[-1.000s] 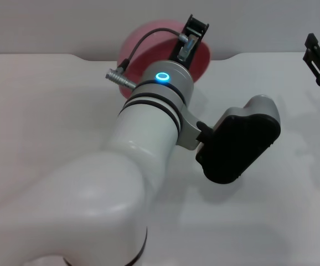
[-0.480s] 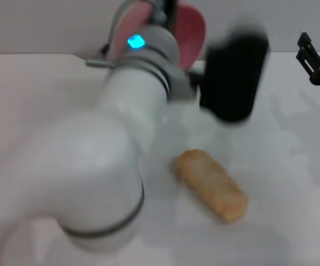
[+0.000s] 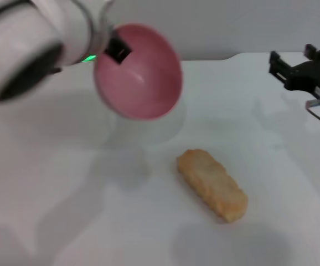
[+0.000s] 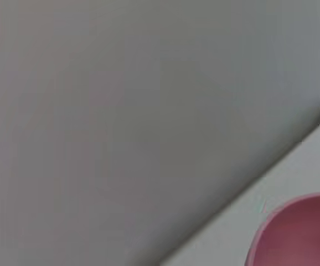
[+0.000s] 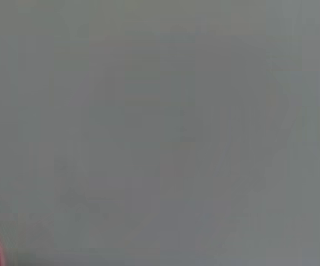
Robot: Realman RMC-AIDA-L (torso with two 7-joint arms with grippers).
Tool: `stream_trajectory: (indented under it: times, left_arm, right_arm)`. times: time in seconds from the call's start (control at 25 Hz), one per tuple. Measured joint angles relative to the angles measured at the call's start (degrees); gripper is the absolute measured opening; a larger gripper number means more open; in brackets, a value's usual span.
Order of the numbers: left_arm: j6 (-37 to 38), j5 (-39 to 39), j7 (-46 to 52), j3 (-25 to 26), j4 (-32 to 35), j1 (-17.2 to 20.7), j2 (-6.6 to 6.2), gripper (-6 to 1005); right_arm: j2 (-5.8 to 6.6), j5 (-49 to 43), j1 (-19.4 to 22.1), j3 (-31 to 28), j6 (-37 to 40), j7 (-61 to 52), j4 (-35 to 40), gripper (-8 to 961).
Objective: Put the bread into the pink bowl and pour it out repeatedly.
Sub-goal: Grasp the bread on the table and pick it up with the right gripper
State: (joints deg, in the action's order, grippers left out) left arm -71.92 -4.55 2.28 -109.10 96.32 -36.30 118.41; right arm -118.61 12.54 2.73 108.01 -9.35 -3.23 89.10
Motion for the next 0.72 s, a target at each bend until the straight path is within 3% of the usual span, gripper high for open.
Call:
stream_trajectory:
  times: [0.08, 0.2, 0.4, 0.72]
  left_arm:
    - [-1.08, 2.57, -0.16, 3.63, -1.27, 0.96, -0.09, 49]
    - [-0.58, 3.10, -0.20, 5.17, -2.01, 2.50, -0.15, 49]
    - [-0.55, 2.79, 0.14, 8.97, -4.65, 2.69, -0.22, 49]
    - [-0.05, 4.16, -0.20, 14.83, -8.43, 3.05, -0.32, 50]
  right_arm:
    - [0.02, -0.26, -0.44, 0.78, -3.80, 0.24, 2.43, 730]
    - [0.02, -0.36, -1.35, 1.93, -8.06, 0.37, 4.63, 730]
    - [-0.05, 3.71, -6.12, 1.24, -19.97, -0.36, 6.78, 731]
    - [-0.22, 11.35, -10.42, 3.55, -23.48, -1.05, 0.62, 730]
